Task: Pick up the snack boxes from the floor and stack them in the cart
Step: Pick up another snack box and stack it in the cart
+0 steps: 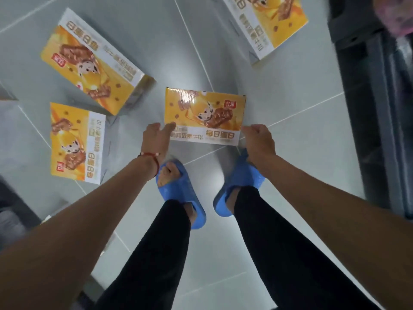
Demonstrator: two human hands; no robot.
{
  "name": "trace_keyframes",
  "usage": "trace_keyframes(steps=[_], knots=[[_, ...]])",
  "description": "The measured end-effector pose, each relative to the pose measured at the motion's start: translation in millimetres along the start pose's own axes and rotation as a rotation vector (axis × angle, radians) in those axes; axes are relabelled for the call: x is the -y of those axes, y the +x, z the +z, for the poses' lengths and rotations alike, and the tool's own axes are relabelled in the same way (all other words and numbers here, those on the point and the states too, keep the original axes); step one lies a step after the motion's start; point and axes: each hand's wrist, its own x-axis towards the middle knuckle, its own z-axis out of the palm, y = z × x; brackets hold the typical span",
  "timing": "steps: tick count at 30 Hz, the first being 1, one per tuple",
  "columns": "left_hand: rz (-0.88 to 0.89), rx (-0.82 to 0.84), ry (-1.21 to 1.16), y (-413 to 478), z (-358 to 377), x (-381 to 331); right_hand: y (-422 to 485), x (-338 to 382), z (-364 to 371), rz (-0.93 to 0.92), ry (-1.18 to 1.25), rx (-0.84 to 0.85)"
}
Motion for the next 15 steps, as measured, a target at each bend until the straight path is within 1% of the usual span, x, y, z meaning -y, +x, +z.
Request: trace_keyframes(steps=[5,10,12,15], knots=[[0.101,0.003,-0.095,63,33,2,83,-6,25,-0.092,0.012,-0.035],[0.111,-0.023,-0.169,102,52,4,129,-14,63,-0.08,0.197,0.074],[0.1,-0.04,-0.167,104,54,6,133,-20,71,-0.05,0.29,0.087],[0.062,-0.05,-0.201,92,46,10,93,-8,66,-0.022,0.319,0.085]])
